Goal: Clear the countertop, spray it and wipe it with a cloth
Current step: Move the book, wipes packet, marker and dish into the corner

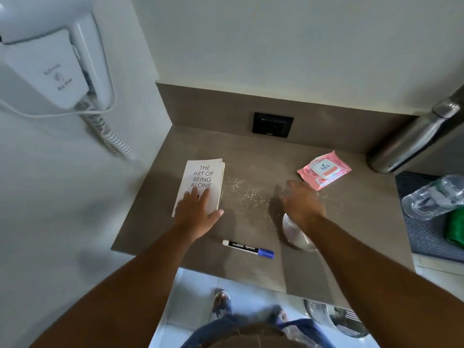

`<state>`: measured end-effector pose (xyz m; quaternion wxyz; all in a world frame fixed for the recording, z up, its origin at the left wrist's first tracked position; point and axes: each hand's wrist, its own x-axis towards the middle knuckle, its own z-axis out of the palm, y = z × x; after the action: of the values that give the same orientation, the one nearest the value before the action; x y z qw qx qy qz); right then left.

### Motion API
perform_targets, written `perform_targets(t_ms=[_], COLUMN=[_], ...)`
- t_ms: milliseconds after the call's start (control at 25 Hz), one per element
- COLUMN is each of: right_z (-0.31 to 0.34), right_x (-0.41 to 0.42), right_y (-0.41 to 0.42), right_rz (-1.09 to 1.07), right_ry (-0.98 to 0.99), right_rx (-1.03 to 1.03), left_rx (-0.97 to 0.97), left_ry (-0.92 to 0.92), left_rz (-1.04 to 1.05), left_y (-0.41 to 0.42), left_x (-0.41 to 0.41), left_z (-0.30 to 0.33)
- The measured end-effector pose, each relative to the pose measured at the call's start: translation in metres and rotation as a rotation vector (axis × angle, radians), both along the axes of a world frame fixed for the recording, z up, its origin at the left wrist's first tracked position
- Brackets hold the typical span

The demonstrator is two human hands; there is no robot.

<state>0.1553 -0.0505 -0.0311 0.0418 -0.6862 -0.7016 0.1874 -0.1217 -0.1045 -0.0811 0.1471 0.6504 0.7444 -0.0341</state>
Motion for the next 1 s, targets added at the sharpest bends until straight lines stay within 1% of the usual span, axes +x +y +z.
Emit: perform_targets(t_ms=[80,200,280,360,440,560,600,680,800,920,1000], right_z=[-0.004,-0.016,-0.025,-0.035,-0.043,-0.045,-0.047,-0.048,-0.051,-0.05,-0.05], right_x=[0.018,0.034,0.04,0.042,0.041,0.037,0.032,0.017,-0.026,-0.073,-0.109], right_y=[0.035,0.069,0.087,0.106,0.124,0.135,0.136,0.134,0.126,0.123,0.133], right_rz=[-0.16,-0.31,-0.417,-0.514,-0.577,-0.633,-0.61,-0.493,-0.181,0.12,0.235], right_ry=[-0.06,-0.12,-0.107,-0.022,0.017,-0.003,-0.003,-0.012,0.0,0.029,0.055], right_rx=[-0.007,-0.09,-0.146,-0.184,-0.211,-0.165,-0.112,-0.004,0.13,0.172,0.183], left_rx=[-0.08,-0.108,-0.075,-0.02,0.027,0.061,0.063,0.067,0.062,0.077,0.089], left_ry=[0.027,0.097,0.138,0.174,0.161,0.147,0.161,0.176,0.188,0.21,0.206], left_rz=[0.012,0.058,0.068,0.069,0.074,0.111,0.127,0.144,0.156,0.111,0.081], left_y=[0.013,0.022,0.023,0.026,0.032,0.039,0.045,0.062,0.096,0.123,0.136], left_x=[0.005,0.012,0.015,0.013,0.008,-0.005,-0.012,-0.028,-0.054,-0.077,-0.096], left_z=[-0.01,-0.022,-0.028,-0.031,-0.031,-0.027,-0.026,-0.025,-0.028,-0.03,-0.033])
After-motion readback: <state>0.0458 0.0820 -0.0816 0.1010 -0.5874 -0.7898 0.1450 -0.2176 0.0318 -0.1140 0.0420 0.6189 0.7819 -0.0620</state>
